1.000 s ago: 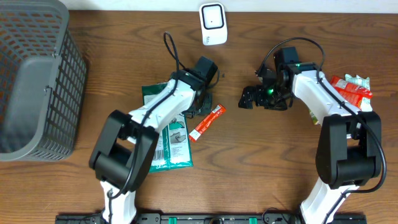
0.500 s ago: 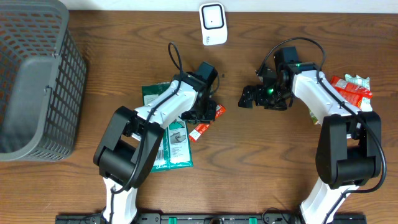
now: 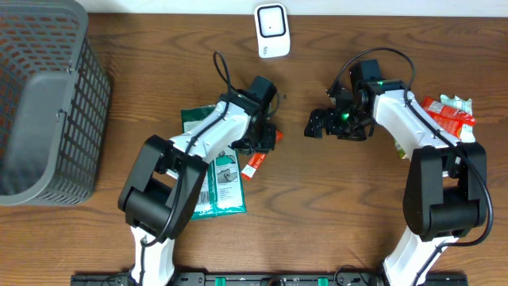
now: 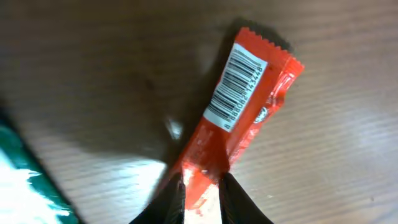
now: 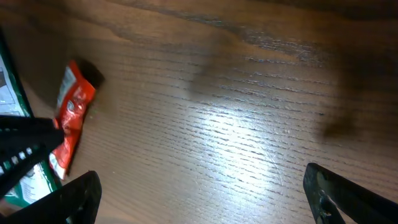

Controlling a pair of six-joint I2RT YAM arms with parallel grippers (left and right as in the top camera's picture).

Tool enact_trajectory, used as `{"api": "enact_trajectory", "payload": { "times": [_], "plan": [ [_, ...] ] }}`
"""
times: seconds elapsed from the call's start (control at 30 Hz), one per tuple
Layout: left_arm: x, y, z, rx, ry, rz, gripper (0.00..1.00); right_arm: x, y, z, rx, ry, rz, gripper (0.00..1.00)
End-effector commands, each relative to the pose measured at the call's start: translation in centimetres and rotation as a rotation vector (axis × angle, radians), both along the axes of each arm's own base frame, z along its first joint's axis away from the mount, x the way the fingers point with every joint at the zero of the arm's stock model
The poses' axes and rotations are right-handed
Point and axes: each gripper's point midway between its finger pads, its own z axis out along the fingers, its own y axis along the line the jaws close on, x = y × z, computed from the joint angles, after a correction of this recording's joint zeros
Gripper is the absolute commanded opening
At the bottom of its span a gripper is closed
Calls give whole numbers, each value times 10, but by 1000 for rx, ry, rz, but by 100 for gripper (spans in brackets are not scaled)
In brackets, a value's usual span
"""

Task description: Scan the item barcode

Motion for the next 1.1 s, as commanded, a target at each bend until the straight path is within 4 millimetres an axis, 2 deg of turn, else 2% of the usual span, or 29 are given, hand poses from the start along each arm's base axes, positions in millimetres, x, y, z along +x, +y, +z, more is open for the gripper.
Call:
{"api": "enact_trajectory", "payload": {
  "times": [0.0,0.2,0.3,0.33,0.5,0.63,0.83,0.97,1.07],
  "plan": [
    [13,7,4,20,-37,3,21,0,3,7,9,-18,-1,99],
    [16,14,3,45,-53,-1,22,1,4,7,10,-22,-1,99],
    [24,31,-1,146,-100,17,22,1,4,7,10,-22,-1,99],
    [25,41,-5,197,-118,24,22,1,4,8,10,-23,-1,99],
    [11,42,-27,193,-76,87,22,2,4,8,10,-25,0,99],
    [-7,28,-40,150,-23,82,22,1,5,8,10,-24,2,99],
    [-37,-12,-37,7,74,9,22,-4,5,7,16,29,-67,99],
    [-42,-23,-36,-6,64,-22,22,-10,4,6,10,57,-68,99],
    [-39,-27,-36,-16,47,-26,22,-16,6,6,5,81,-61,94]
  ]
}}
